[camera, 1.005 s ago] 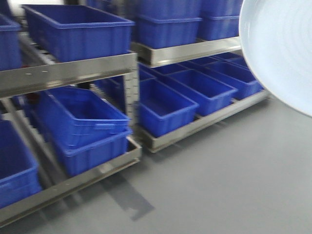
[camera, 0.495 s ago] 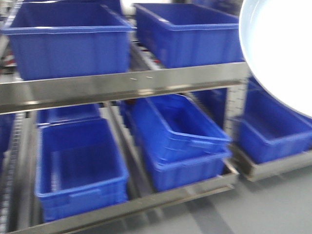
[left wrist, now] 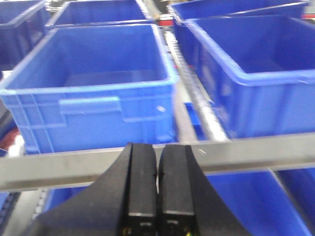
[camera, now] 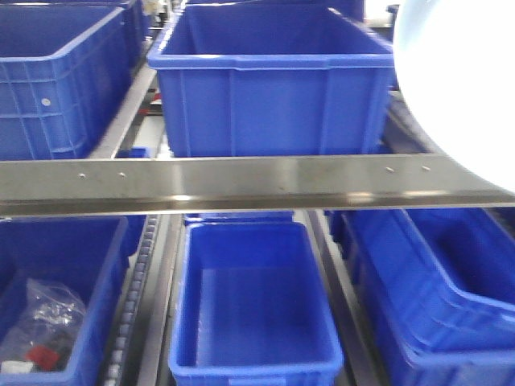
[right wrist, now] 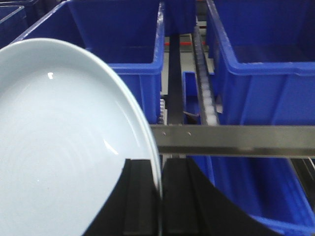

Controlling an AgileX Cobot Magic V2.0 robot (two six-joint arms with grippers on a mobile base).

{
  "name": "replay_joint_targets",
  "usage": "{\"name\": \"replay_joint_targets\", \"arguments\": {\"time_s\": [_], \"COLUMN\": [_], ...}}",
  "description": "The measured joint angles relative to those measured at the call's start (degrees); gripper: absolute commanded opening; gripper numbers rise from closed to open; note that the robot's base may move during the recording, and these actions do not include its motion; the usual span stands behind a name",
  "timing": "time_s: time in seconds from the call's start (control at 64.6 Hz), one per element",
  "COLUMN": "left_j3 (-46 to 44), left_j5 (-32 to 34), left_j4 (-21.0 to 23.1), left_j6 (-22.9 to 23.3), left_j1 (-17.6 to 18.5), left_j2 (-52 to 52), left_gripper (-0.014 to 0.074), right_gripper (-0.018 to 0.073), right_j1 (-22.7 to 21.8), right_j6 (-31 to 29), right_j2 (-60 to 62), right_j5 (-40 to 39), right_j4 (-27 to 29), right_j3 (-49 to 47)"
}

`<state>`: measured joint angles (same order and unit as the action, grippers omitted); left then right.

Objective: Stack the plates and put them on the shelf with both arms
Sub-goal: 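Lower the plate stack into a blue bin and open the right gripper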

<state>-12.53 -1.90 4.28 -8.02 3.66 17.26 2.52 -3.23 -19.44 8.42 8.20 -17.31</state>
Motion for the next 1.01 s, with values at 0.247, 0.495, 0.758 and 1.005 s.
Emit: {"name": "replay_joint_targets", "arguments": {"time_s": [0.247, 0.495, 0.758, 1.005], "left_j3": [0.00, 0.00, 0.00, 0.00], "left_j5": [0.00, 0.00, 0.00, 0.00], "left_j4": [0.00, 0.00, 0.00, 0.00], "left_j6": [0.00, 0.00, 0.00, 0.00], "left_j1": [0.00, 0.00, 0.00, 0.00], "left_j2": [0.00, 0.00, 0.00, 0.00], "left_gripper": [0.0082, 0.0082, 0.0082, 0.0082], "right_gripper": [0.0058, 0.0058, 0.0058, 0.0058], "right_j1": [0.00, 0.00, 0.00, 0.00], "right_j6": [0.00, 0.00, 0.00, 0.00], "right_j2": [0.00, 0.00, 0.00, 0.00], "right_j5": [0.00, 0.00, 0.00, 0.00], "right_j4": [0.00, 0.00, 0.00, 0.00], "right_j3": [0.00, 0.00, 0.00, 0.00]}}
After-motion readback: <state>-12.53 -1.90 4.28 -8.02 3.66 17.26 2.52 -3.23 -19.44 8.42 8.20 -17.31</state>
